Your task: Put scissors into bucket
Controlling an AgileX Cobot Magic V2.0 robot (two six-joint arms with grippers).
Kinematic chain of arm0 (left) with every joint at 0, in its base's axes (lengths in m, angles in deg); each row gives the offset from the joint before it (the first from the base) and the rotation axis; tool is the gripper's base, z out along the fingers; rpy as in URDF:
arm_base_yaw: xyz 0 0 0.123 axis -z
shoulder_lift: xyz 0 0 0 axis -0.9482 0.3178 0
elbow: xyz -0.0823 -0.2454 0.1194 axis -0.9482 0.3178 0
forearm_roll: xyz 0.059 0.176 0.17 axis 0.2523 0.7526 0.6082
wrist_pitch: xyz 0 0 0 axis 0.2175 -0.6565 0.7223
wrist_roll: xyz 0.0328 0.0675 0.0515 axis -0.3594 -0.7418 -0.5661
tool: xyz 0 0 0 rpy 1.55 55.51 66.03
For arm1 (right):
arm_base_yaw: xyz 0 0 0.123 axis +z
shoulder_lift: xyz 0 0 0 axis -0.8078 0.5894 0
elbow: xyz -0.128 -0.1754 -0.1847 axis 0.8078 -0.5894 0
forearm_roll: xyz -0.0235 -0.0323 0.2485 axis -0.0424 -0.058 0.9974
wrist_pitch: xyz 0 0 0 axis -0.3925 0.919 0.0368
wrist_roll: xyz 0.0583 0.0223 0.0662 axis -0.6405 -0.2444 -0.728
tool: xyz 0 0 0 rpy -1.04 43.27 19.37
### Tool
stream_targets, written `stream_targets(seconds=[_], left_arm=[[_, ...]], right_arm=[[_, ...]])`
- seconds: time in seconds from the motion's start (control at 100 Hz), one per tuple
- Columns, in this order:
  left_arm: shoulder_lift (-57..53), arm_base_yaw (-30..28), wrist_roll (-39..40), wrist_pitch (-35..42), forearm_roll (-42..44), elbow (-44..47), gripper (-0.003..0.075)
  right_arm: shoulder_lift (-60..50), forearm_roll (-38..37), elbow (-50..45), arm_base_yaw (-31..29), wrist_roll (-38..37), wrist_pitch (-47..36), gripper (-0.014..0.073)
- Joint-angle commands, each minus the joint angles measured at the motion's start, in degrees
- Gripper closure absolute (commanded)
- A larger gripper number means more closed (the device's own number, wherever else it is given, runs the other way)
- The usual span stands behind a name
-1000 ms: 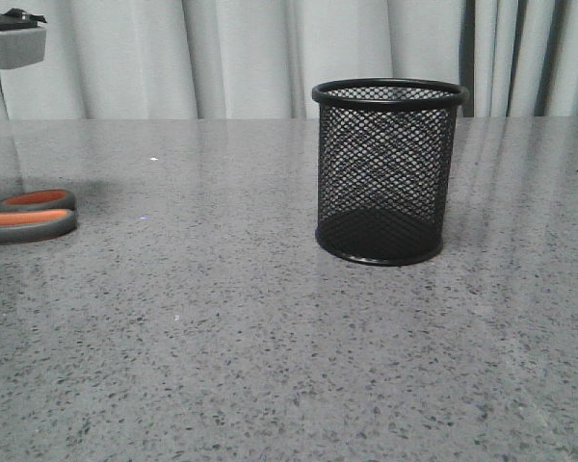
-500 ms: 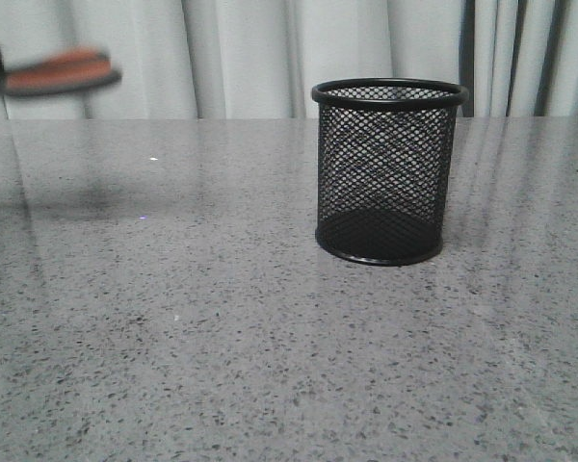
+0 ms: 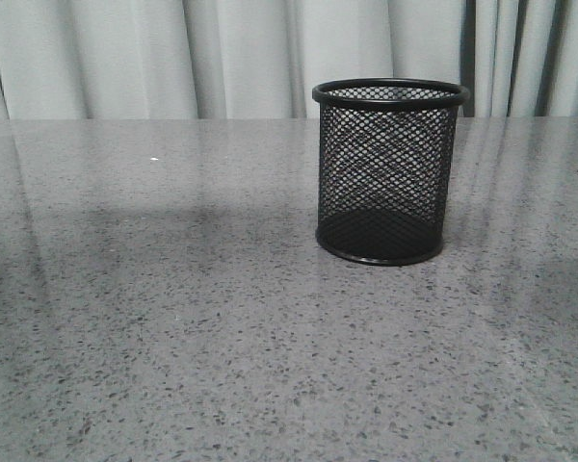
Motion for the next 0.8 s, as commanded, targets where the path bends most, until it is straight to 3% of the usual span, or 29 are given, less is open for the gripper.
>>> stream_targets(seconds=[0.0,0.08,0.37,0.79], left_arm=[[-1.4,4.6,3.8,0.7,2.2,-2.6,0.0741],[-1.2,8.8,8.2,1.0,6.0,-2.7,0.0741],[1.1,21.8,15.1,2.4,13.6,-3.7,0.0741],[7.6,28.5,16.5,4.6,14.9,-10.2,0.0741]], right_arm=[[0.4,11.0,2.0,-0.1,5.1,-1.7,0.0176],[0.8,15.1,2.0,-0.1,6.9,-1.2,0.0176],[3.8,19.3,2.0,-0.1,9.1,1.2,0.0176],[7.5,22.6,2.0,-0.1,11.7,6.2,0.0176]])
